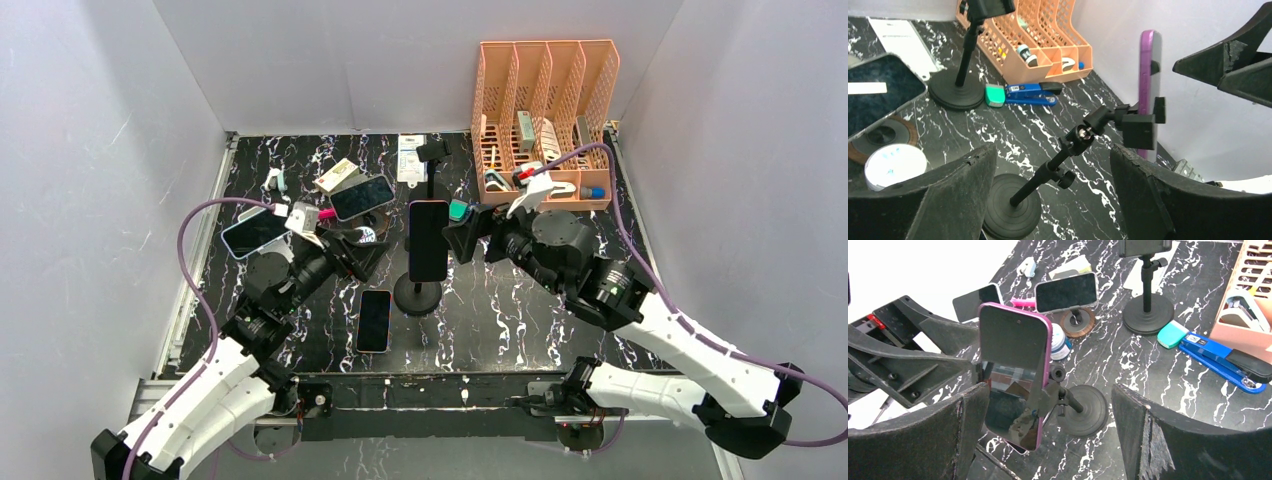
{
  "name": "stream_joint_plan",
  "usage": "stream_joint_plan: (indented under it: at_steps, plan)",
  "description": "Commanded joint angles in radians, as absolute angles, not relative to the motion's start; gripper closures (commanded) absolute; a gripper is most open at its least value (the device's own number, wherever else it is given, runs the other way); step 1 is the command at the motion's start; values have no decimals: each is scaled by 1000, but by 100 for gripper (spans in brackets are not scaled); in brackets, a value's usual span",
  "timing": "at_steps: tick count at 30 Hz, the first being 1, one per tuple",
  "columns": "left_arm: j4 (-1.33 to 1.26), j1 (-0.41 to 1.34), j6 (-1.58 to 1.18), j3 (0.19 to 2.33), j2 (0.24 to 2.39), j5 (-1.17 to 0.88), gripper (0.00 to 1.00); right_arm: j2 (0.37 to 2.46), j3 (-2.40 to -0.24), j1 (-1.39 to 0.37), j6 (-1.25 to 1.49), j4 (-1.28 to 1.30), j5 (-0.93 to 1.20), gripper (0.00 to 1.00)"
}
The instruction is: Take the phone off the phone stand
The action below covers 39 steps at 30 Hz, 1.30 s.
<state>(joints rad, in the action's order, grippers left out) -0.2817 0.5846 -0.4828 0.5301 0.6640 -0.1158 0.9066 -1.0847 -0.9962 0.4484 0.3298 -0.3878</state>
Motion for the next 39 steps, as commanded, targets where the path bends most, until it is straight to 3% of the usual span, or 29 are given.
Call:
stream_joint_plan:
  at_steps: [1, 11, 32, 39]
  plan:
    - [-369, 581, -458, 533, 618, -146, 19, 937, -1225, -997, 446, 342, -363, 1]
    - [-365, 581, -456, 503, 606, -110, 19, 1168, -1511, -999, 538, 688, -429, 1]
    - [-396, 581, -434, 479, 618, -148, 20, 1370, -1760, -1129, 580, 887, -655, 1]
    - [-392, 581, -431, 482, 613, -157, 20, 1436, -1804, -1146, 588, 906, -643, 2]
